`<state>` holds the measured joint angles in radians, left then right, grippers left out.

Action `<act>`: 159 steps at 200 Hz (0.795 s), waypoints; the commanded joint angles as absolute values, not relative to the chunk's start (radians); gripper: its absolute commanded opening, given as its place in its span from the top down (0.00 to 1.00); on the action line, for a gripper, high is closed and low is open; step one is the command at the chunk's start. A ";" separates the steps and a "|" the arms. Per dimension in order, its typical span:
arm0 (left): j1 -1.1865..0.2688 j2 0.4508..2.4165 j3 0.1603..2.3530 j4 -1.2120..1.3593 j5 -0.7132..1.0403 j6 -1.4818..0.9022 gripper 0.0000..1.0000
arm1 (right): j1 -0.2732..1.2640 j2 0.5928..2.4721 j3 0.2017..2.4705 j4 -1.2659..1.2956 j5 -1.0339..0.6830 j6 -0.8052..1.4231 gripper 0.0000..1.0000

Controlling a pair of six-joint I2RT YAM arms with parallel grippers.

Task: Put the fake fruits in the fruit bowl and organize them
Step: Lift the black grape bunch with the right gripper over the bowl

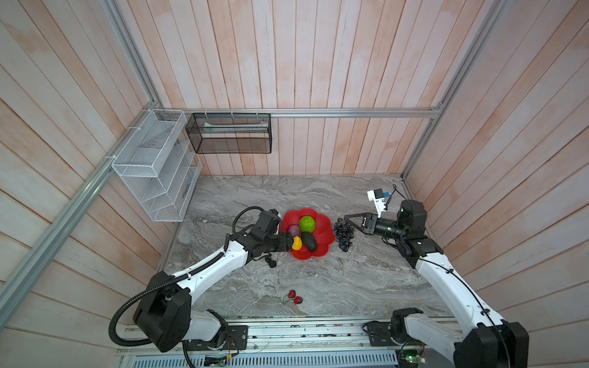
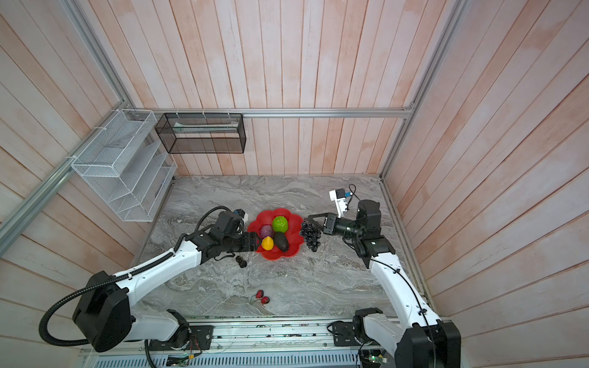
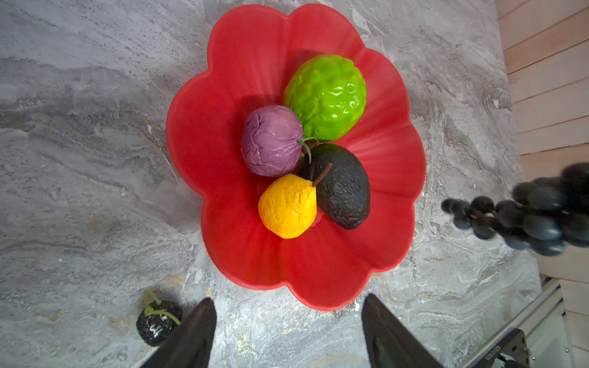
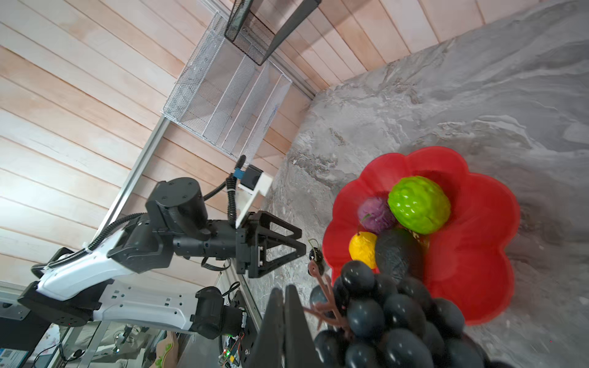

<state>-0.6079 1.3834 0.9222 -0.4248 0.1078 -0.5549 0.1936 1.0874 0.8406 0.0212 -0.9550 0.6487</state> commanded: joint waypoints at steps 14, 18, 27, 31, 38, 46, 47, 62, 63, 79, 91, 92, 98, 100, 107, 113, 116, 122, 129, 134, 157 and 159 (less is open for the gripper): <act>-0.604 1.344 0.881 -0.391 0.101 -0.582 0.25 | 0.283 1.140 0.993 -0.087 -0.903 0.597 1.00; -0.604 1.338 0.873 -0.386 0.100 -0.585 0.25 | 0.291 1.147 1.002 -0.091 -0.901 0.597 1.00; -0.605 1.321 0.855 -0.376 0.099 -0.596 0.25 | 0.308 1.157 1.012 -0.093 -0.897 0.598 1.00; -0.604 1.314 0.847 -0.371 0.098 -0.600 0.25 | 0.316 1.162 1.016 -0.093 -0.896 0.599 1.00; -0.604 1.303 0.836 -0.366 0.094 -0.606 0.25 | 0.327 1.173 1.019 -0.093 -0.892 0.600 1.00; -0.604 1.294 0.823 -0.362 0.089 -0.614 0.25 | 0.343 1.182 1.023 -0.092 -0.888 0.601 1.00; -0.604 1.294 0.821 -0.362 0.089 -0.615 0.25 | 0.346 1.185 1.023 -0.091 -0.888 0.601 1.00; -0.604 1.284 0.805 -0.358 0.083 -0.628 0.25 | 0.376 1.208 1.026 -0.068 -0.882 0.610 1.00; -0.604 1.284 0.805 -0.357 0.083 -0.629 0.25 | 0.378 1.210 1.025 -0.065 -0.881 0.611 1.00; -0.604 1.275 0.790 -0.341 0.084 -0.642 0.25 | 0.407 1.239 1.029 -0.044 -0.872 0.617 1.00; -0.604 1.272 0.784 -0.332 0.084 -0.647 0.25 | 0.423 1.261 1.030 -0.035 -0.864 0.617 1.00; -0.604 1.272 0.784 -0.332 0.084 -0.647 0.25 | 0.425 1.262 1.030 -0.034 -0.863 0.617 1.00; -0.604 1.270 0.782 -0.330 0.084 -0.649 0.25 | 0.433 1.271 1.027 -0.026 -0.862 0.620 1.00; -0.605 1.270 0.782 -0.329 0.083 -0.649 0.25 | 0.435 1.273 1.026 -0.021 -0.861 0.622 1.00; -0.603 1.270 0.782 -0.330 0.083 -0.648 0.25 | 0.442 1.283 1.022 -0.011 -0.861 0.626 1.00; -0.604 1.269 0.781 -0.331 0.081 -0.647 0.25 | 0.450 1.290 1.020 -0.005 -0.860 0.627 1.00; -0.603 1.269 0.780 -0.331 0.081 -0.647 0.25 | 0.453 1.294 1.021 -0.003 -0.860 0.627 1.00; -0.603 1.267 0.780 -0.331 0.079 -0.646 0.25 | 0.460 1.301 1.019 -0.003 -0.858 0.626 1.00; -0.603 1.266 0.779 -0.331 0.077 -0.646 0.25 | 0.467 1.306 1.018 -0.004 -0.856 0.626 1.00; -0.603 1.266 0.778 -0.330 0.077 -0.647 0.25 | 0.470 1.309 1.015 -0.002 -0.852 0.626 1.00; -0.603 1.262 0.776 -0.324 0.077 -0.649 0.25 | 0.484 1.321 1.012 0.004 -0.849 0.633 1.00; -0.603 1.262 0.776 -0.324 0.077 -0.649 0.25 | 0.485 1.321 1.011 0.004 -0.849 0.633 1.00</act>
<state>-0.6079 1.2808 0.7971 -0.3477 0.0963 -0.6399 0.4694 1.3151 0.9997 -0.0422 -0.8574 0.6262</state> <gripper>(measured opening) 0.747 0.048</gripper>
